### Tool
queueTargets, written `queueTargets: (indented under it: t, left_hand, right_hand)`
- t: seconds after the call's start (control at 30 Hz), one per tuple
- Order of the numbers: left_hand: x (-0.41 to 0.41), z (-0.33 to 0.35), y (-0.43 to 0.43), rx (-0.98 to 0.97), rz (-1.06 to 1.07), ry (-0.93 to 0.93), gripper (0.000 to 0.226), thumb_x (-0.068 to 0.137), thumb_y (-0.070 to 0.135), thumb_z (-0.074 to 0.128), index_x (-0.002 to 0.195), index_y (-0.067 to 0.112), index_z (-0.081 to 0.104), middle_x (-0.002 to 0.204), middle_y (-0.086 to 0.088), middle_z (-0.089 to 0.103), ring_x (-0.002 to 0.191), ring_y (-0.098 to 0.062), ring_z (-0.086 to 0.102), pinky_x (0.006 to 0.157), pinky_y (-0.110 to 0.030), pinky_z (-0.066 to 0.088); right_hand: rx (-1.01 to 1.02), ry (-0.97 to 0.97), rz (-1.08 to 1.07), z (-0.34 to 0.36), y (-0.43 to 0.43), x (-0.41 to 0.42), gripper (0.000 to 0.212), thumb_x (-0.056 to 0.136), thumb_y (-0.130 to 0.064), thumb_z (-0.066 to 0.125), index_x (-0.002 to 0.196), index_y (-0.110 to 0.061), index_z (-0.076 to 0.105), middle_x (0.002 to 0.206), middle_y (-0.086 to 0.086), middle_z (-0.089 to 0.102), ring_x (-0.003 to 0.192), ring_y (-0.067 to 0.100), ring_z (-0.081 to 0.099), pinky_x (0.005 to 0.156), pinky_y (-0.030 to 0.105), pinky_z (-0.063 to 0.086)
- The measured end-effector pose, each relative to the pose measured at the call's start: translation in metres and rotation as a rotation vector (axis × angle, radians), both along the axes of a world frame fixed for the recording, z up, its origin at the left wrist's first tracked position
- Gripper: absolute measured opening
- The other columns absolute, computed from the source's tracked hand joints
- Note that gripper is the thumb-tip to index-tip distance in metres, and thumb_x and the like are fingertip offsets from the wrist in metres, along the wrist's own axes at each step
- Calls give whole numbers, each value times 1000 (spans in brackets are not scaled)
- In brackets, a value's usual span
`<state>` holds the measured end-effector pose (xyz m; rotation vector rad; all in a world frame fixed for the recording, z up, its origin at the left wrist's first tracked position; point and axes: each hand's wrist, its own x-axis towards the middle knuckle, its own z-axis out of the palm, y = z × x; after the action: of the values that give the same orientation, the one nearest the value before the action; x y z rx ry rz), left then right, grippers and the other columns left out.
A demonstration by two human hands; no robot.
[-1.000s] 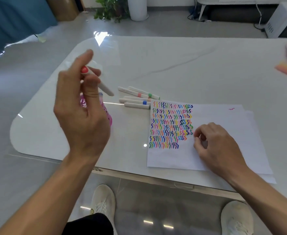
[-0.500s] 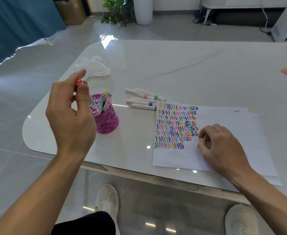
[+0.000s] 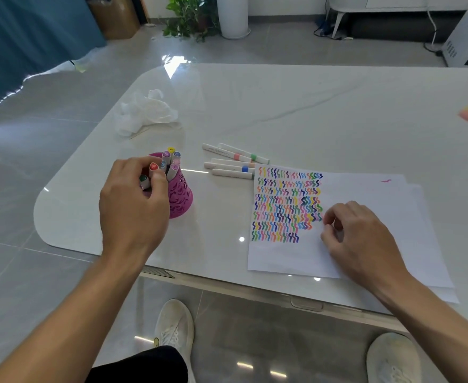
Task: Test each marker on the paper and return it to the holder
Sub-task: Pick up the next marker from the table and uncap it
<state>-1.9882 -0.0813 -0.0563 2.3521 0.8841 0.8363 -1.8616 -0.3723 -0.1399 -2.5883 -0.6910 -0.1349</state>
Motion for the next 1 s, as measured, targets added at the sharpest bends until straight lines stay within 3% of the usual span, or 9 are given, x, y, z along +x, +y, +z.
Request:
queueTargets:
  t: [0.2, 0.33, 0.57, 0.7, 1.0]
  left_hand:
    - [-1, -3, 2, -14, -1, 26, 25, 100, 35, 53, 118, 19, 62, 114, 0, 63, 97, -12, 55, 68, -10, 36]
    - [0, -6, 3, -30, 25, 42, 24, 101, 34, 52, 117, 18, 60, 114, -1, 65, 94, -13, 55, 76, -25, 39]
    - [1, -6, 2, -14, 4, 37, 30, 101, 35, 52, 125, 18, 57, 120, -2, 62, 102, -16, 56, 76, -19, 40]
    - [0, -2, -4, 99, -49, -35, 35, 98, 30, 57, 130, 14, 51, 123, -5, 56, 110, -20, 54, 89, -34, 46]
    - [7, -11, -35, 253, -307, -72, 25, 93, 8, 63, 118, 8, 61, 108, -6, 61, 99, -18, 55, 86, -28, 45]
  right_hand:
    - [1, 0, -5, 0, 1, 0, 12, 83, -11, 68, 85, -20, 59, 77, -6, 48, 75, 20, 46, 61, 36, 45]
    - [-5, -3, 2, -1, 1, 1, 13, 83, -12, 68, 85, -20, 59, 77, -7, 47, 74, 19, 46, 61, 33, 41]
    - [3, 1, 0, 0, 2, 1, 13, 83, -11, 67, 85, -20, 58, 77, -6, 48, 74, 20, 47, 61, 35, 43]
    - [9, 5, -5, 0, 2, 1, 14, 84, -12, 67, 84, -22, 57, 77, -6, 48, 75, 20, 48, 61, 37, 46]
    - [6, 4, 10, 0, -1, 0, 12, 85, -12, 67, 86, -20, 59, 78, -6, 48, 76, 19, 47, 62, 37, 47]
